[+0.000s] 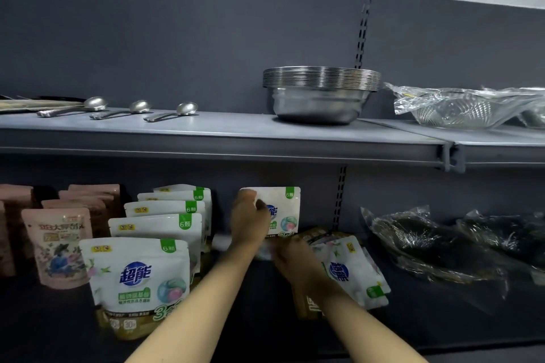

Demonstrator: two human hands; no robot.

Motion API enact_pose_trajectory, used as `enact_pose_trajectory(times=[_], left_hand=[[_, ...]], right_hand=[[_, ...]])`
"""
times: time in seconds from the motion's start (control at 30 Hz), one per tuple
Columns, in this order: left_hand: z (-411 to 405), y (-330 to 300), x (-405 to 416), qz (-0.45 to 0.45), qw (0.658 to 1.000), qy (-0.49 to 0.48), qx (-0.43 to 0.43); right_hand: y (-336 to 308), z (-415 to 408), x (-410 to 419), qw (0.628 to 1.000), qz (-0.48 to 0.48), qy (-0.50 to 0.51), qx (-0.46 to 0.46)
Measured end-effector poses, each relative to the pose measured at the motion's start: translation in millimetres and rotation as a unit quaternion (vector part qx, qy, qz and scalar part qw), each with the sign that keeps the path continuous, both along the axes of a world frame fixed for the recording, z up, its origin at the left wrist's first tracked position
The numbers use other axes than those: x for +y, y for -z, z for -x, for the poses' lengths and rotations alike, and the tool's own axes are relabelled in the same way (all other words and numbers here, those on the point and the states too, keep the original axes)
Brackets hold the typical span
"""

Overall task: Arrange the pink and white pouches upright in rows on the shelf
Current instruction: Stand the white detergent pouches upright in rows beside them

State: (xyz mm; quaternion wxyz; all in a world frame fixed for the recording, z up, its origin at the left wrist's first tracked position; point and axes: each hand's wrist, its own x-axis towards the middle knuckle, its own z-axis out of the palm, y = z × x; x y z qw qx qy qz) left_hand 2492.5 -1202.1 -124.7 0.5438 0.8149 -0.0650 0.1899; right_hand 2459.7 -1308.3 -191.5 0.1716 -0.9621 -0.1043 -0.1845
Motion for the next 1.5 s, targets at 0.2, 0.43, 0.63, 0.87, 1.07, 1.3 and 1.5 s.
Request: enact_pose_trajectory(times=[0.2,0.43,0.63,0.87,1.07,1.3,1.5], left_hand=[[17.9,-33.5,-5.2,-0.01,0.987,-0.02,-0.157],[13.8,-6.2,-6.5,-0.001,0.993,-0.046,-0.108],[-0.2,19.7,-2.4,0.059,0.988,0.136,0.044],[-0.5,40.8,0.8,-0.015,0.946,0.298,0.127],[-10.0,49.8,11.3,-0.031,0.977,0.197,0.075],[-22.0,66.3,18.5,-0.151,0.981,0.021,0.118],[-39.3,82.0,27.3,-0.129,0.976,-0.068,0.164]], right_hand=[[-14.3,0.3,-30.6,0.914,-0.389,0.11,-0.032],[-6.8,22.4,-60.9,0.721,-0.693,0.009,0.008],[-9.5,26.3,-65.7,0.663,-0.747,-0.045,0.025],[-2.1,22.5,-64.9,0.704,-0.707,-0.044,0.049],[3.0,14.7,-51.3,0.786,-0.615,0.016,0.055],[0.9,-23.2,-34.0,0.869,-0.474,0.12,0.082],[0.4,-32.8,-15.1,0.867,-0.476,0.074,0.132]])
